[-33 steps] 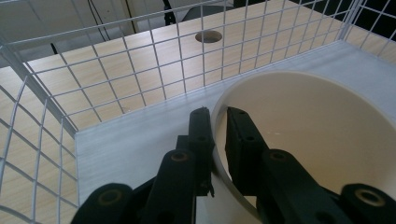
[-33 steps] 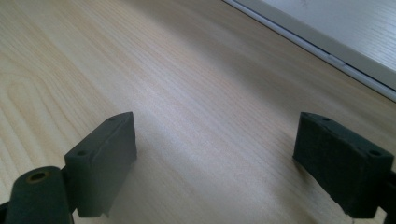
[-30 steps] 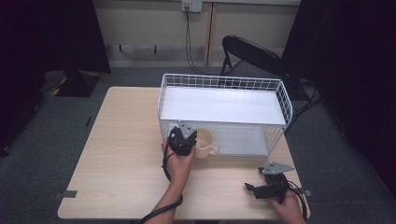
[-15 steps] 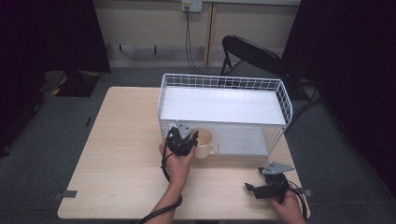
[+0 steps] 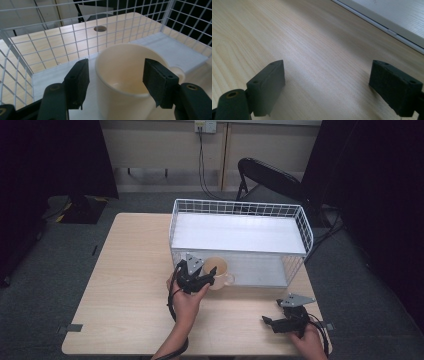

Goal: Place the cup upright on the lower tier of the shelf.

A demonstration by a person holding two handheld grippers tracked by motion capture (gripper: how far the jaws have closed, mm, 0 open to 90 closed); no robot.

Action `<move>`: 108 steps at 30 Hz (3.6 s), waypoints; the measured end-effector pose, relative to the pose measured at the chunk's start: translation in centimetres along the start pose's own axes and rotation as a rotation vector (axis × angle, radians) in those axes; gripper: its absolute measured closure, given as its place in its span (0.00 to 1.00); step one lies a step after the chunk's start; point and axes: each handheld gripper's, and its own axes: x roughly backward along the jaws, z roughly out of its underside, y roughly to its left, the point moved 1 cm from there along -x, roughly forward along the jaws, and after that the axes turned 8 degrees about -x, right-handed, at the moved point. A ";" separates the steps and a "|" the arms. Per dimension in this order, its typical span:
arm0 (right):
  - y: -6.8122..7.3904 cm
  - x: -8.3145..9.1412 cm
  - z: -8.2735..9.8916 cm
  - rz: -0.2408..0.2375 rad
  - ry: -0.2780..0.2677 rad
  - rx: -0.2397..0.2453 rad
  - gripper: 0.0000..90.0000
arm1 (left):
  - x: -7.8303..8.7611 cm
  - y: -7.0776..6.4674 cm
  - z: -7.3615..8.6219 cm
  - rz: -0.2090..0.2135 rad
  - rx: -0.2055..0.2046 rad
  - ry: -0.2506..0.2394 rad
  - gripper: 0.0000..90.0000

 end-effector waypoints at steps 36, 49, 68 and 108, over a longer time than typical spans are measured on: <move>0.0 0.0 0.0 0.000 0.000 -0.001 0.14 | 0.3 -1.4 1.7 0.030 -0.015 0.038 0.36; 0.0 0.0 0.0 0.001 0.000 -0.001 0.14 | -0.5 -1.3 1.7 0.024 -0.030 0.046 0.51; 0.0 0.0 0.0 0.001 0.000 -0.001 0.14 | -1.8 -1.5 1.0 0.028 -0.035 0.096 0.85; 0.0 0.0 0.0 0.000 0.000 0.000 0.14 | 1.8 0.8 3.8 0.222 -0.040 0.128 0.25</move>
